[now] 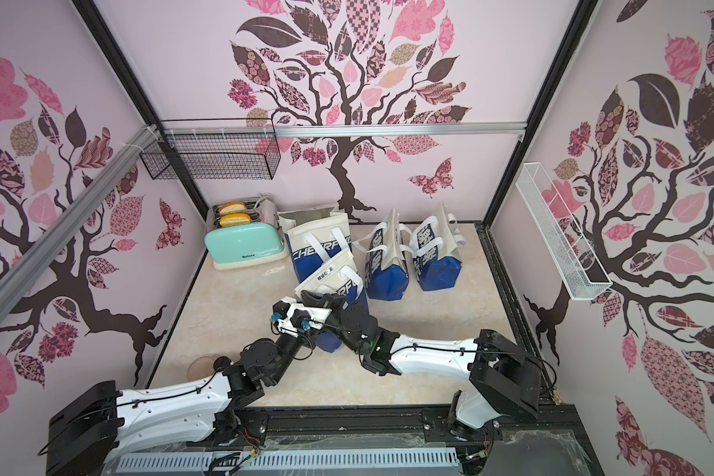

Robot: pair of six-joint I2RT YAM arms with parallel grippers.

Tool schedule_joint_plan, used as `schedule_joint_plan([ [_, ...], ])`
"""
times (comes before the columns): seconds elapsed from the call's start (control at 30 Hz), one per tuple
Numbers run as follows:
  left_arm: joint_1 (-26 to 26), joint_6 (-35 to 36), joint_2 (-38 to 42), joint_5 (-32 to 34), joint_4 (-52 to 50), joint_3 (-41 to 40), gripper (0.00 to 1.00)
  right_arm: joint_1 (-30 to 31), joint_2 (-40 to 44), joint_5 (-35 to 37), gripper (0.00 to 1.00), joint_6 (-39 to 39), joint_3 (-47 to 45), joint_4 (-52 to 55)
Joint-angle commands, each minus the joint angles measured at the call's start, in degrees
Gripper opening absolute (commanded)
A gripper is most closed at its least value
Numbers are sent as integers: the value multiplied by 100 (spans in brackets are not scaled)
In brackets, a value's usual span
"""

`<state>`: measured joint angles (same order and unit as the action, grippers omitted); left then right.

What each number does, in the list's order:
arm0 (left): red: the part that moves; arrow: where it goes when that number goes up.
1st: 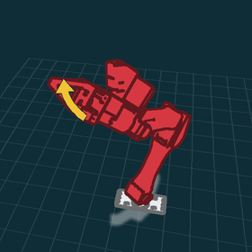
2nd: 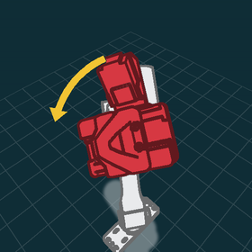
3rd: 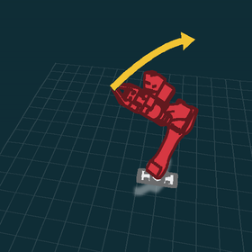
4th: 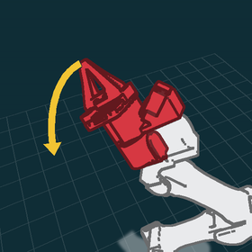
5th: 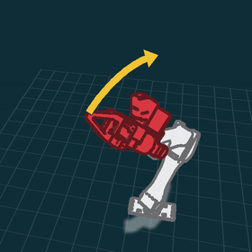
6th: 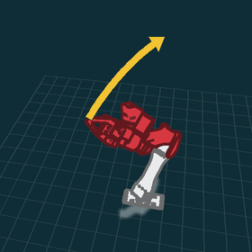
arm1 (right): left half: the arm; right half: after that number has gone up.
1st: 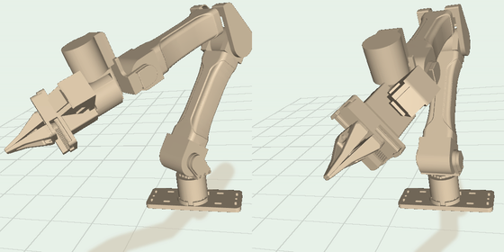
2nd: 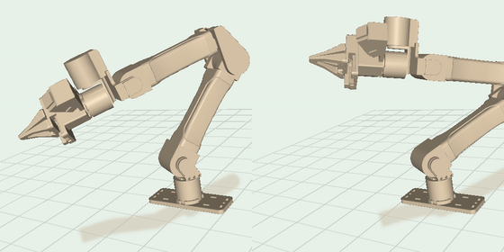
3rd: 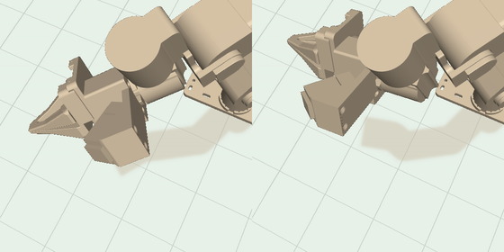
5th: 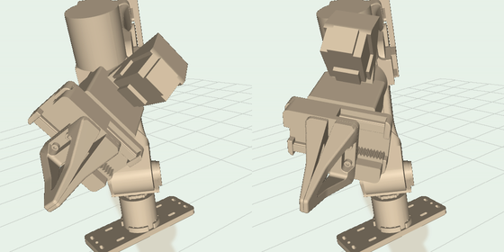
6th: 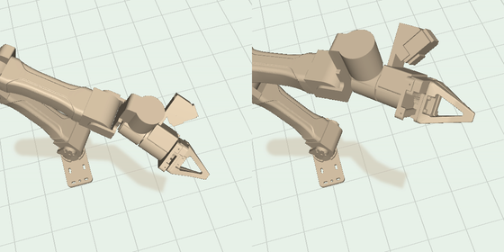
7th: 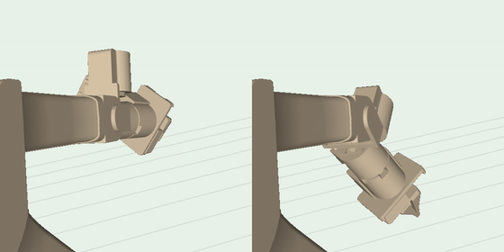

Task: Open the takeout bag
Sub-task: Open the takeout bag at the center of the board.

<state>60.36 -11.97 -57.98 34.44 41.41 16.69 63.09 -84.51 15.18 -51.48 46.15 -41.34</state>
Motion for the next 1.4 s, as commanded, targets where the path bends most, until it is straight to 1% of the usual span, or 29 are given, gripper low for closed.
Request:
schedule_joint_plan([
  [0.0, 2, 47, 90, 1, 104, -89, 0, -15, 136, 386, 0, 52, 223, 190],
  [0.2, -22, -218, 119, 165, -1, -247, 0, -20, 361, 981, 0, -64, 445, 509],
  [0.3, -50, -430, 127, 331, -243, -289, 0, -79, 393, 1302, 0, -202, 647, 747],
  [0.5, -163, -868, 171, 650, -835, -321, 0, -117, 273, 1943, 0, -887, 1185, 1206],
  [0.6, -206, -1013, 134, 869, -1166, -248, 0, -122, 198, 2173, 0, -1142, 1611, 1555],
  [0.77, -270, -1124, 7, 1096, -1553, -106, 0, -106, -97, 2471, 0, -1941, 2225, 1811],
  [0.87, -279, -1115, -94, 1196, -1701, -34, 0, -95, -307, 2660, 0, -2207, 2741, 2383],
  [0.93, -279, -1097, -138, 1204, -1686, -25, 0, -80, -409, 2688, 0, -2209, 3067, 2933],
  [0.97, -279, -1097, -155, 1206, -1669, -25, 0, -62, -473, 2723, 0, -2152, 3213, 3086],
  [1.0, -287, -1097, -163, 1190, -1628, -33, 0, -51, -510, 2695, 0, -1940, 3400, 3399],
  [1.07, -288, -1091, -102, 1137, -1509, -82, 0, -51, -566, 2506, 0, -1114, 3849, 4552],
  [1.13, -288, -1080, 14, 1047, -1408, -128, 0, -60, -543, 2172, 0, -278, 3974, 5151],
  [1.17, -297, -1080, 90, 1023, -1392, -132, 0, -64, -488, 1962, 0, 64, 3894, 5253],
  [1.2, -297, -1080, 162, 1007, -1389, -139, 0, -60, -418, 1745, 3, 390, 3760, 5270],
  [1.27, -305, -1056, 274, 987, -1381, -157, 0, -60, -284, 1364, 13, 864, 3429, 5189],
  [1.37, -314, -994, 403, 952, -1363, -174, 0, -69, -196, 1125, 16, 1294, 2899, 4793],
])
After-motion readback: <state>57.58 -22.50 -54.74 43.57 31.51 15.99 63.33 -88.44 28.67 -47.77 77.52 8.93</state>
